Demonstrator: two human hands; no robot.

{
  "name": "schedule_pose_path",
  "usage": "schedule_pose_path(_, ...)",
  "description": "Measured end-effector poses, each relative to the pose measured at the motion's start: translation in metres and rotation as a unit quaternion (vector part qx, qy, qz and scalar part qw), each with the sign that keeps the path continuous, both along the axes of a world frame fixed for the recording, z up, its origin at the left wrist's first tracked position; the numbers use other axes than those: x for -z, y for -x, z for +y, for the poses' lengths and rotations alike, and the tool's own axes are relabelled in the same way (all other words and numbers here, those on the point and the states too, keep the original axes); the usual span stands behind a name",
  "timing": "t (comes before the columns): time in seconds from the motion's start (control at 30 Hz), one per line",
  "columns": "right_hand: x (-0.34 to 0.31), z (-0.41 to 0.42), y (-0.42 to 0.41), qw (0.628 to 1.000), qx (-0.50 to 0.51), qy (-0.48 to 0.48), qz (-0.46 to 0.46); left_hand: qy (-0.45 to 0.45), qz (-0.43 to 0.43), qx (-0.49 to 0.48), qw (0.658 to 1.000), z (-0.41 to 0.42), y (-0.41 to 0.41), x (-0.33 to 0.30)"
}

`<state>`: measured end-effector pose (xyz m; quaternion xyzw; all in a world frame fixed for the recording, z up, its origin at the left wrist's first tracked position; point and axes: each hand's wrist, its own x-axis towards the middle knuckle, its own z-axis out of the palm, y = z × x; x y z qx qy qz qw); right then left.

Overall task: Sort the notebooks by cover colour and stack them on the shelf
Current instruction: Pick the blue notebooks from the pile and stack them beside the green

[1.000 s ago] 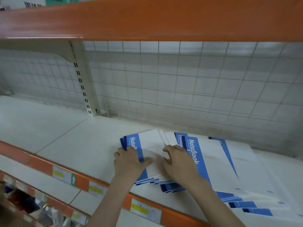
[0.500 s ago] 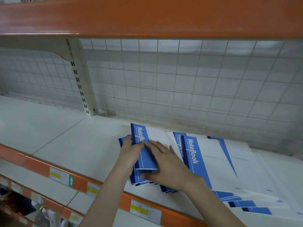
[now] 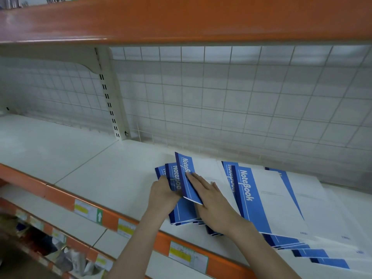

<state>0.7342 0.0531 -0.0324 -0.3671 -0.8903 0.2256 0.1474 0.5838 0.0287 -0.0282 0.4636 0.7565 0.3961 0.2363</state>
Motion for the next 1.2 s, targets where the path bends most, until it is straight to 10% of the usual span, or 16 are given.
schedule_pose_path(0.43,-0.014,-0.003,-0.005,0.999,0.007,-0.037,0.005,-0.154,-0.325,-0.01,0.933,0.011,-0.01,-0.025)
schedule_pose_path(0.63,-0.028,0.005,-0.007,0.99,0.074,-0.118,0.023,-0.016,0.054,0.018,0.998,0.01,-0.006,-0.01)
schedule_pose_path(0.87,-0.012,-0.003,-0.01,0.991,0.059,-0.108,-0.05,-0.001,-0.014,0.043,0.999,0.01,-0.012,0.007)
schedule_pose_path(1.1,-0.01,-0.013,-0.009,0.994,0.049,-0.082,-0.061,-0.066,-0.37,-0.004,0.926,0.011,-0.015,-0.005)
schedule_pose_path(1.2,-0.011,-0.018,-0.007,0.994,0.053,-0.047,-0.081,-0.006,-0.372,0.021,0.928,0.011,-0.016,-0.008)
